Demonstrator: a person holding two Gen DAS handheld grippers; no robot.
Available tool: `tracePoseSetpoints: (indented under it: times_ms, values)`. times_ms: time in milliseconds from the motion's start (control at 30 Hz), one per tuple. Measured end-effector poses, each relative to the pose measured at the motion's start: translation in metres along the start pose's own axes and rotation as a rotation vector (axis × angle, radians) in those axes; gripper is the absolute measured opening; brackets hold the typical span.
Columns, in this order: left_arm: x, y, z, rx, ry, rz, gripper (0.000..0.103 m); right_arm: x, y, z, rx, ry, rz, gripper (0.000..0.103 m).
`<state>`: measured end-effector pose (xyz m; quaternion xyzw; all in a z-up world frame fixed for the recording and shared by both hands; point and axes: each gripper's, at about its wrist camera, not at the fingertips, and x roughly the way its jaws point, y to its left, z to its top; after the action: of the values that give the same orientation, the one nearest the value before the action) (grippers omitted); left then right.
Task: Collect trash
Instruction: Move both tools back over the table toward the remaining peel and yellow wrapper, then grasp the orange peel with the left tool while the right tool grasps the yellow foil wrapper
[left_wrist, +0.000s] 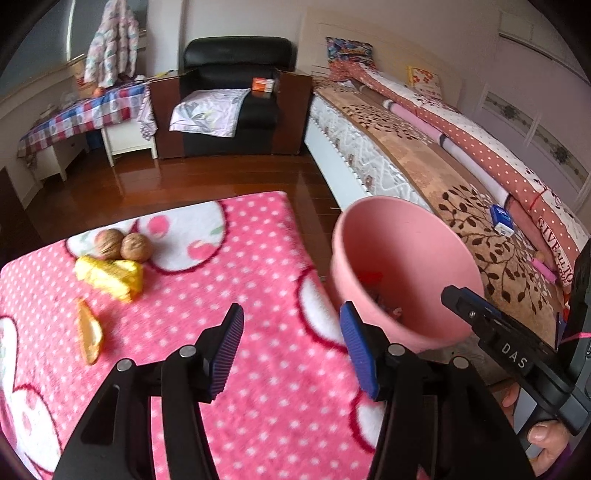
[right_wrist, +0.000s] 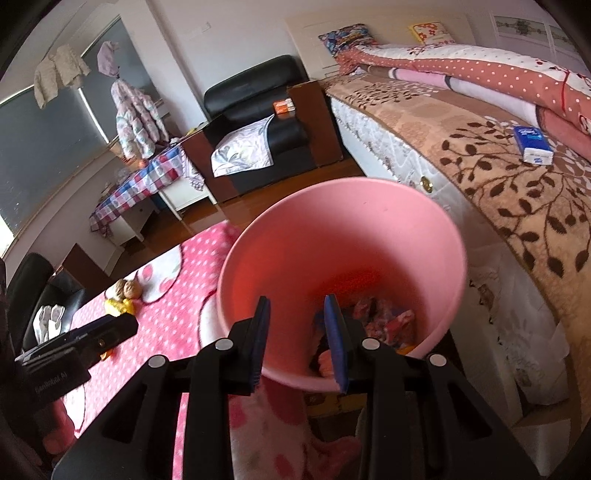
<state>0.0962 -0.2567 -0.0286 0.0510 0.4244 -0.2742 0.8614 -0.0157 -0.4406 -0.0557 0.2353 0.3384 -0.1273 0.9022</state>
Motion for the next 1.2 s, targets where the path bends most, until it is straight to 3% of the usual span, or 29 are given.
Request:
tracePoseSetpoints:
  times_ms: [533, 1200]
  values:
    - [-0.032, 0.081, -0.044, -0.136, 0.03, 0.142, 0.054, 0.003, 0.053, -0.032, -0.114, 0.068, 0.08, 0.031]
    - [-0.042, 0.11, -0.067, -0.192, 0.049, 0.17, 0.054, 0.006, 0.088, -0.055, -0.214, 0.114, 0.108, 0.031]
